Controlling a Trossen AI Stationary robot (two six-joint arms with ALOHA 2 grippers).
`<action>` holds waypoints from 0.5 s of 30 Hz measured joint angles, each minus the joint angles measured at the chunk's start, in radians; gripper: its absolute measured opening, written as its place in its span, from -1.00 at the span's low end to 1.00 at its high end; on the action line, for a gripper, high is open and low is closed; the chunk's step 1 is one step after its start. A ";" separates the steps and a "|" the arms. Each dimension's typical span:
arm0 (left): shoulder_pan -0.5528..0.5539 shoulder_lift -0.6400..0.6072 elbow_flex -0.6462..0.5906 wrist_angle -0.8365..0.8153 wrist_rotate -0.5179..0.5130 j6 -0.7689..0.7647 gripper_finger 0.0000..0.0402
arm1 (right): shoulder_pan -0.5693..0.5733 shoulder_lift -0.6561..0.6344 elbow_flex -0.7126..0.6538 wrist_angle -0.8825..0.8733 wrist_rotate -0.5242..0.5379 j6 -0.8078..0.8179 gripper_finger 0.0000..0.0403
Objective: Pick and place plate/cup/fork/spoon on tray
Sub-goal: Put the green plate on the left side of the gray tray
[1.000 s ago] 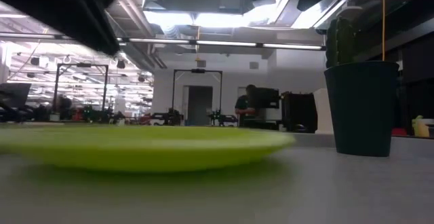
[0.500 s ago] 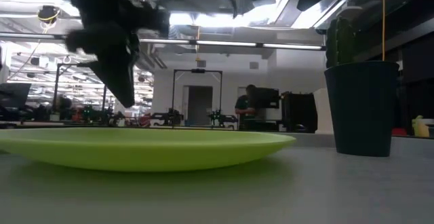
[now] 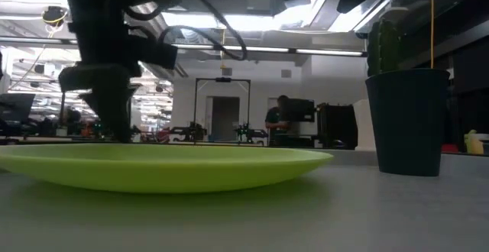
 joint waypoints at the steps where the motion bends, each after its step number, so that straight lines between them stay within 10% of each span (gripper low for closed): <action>1: -0.005 0.000 -0.008 0.013 0.002 -0.006 -0.62 | 0.000 0.000 0.000 0.000 0.000 0.000 -0.74; 15: -0.025 0.000 -0.014 0.082 0.044 -0.013 -0.62 | 0.000 0.000 0.000 0.000 0.000 0.000 -0.74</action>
